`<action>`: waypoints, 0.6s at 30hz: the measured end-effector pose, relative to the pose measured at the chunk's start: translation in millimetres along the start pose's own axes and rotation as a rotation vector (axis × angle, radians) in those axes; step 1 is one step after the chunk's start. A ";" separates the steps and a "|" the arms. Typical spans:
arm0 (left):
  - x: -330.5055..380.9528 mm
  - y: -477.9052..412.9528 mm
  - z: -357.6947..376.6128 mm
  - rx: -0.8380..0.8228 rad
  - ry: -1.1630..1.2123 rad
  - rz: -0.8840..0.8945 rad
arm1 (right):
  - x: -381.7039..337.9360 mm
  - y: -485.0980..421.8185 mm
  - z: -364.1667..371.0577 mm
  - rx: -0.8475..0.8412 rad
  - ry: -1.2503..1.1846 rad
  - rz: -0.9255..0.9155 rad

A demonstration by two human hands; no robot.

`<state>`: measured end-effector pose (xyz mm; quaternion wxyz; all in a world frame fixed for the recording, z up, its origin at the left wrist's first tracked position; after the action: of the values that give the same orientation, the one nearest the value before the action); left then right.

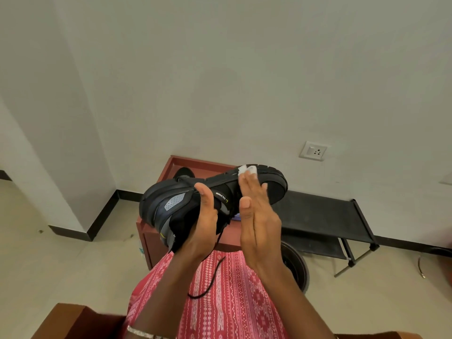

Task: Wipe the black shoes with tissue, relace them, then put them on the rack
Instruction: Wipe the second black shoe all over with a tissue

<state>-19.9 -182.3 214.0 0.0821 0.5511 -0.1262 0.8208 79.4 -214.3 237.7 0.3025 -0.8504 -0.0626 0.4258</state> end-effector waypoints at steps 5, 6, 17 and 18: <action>-10.5 -2.9 -2.3 -0.042 -0.042 -0.124 | -30.4 23.5 19.3 -0.116 -0.143 -0.037; -10.4 -3.7 -6.2 -0.025 -0.057 -0.103 | -28.4 20.5 17.9 -0.117 -0.093 -0.069; -7.1 -4.1 -7.7 -0.018 0.013 -0.084 | -39.6 21.2 22.6 -0.130 -0.223 0.013; -7.6 -4.5 -6.9 -0.033 0.000 -0.087 | -44.7 20.7 22.2 -0.152 -0.221 -0.021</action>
<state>-21.8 -175.9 205.0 0.1269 0.5547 -0.1158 0.8141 31.2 -237.1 246.5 0.2328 -0.8182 -0.1363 0.5077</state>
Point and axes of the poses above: each hand's wrist, its own y-axis away from the middle knuckle, its own z-axis out of the palm, x = y × z, the point moved 8 cm from there along -y, towards the middle knuckle, and after that the axes turned 1 degree about x, right-handed, at the moved point
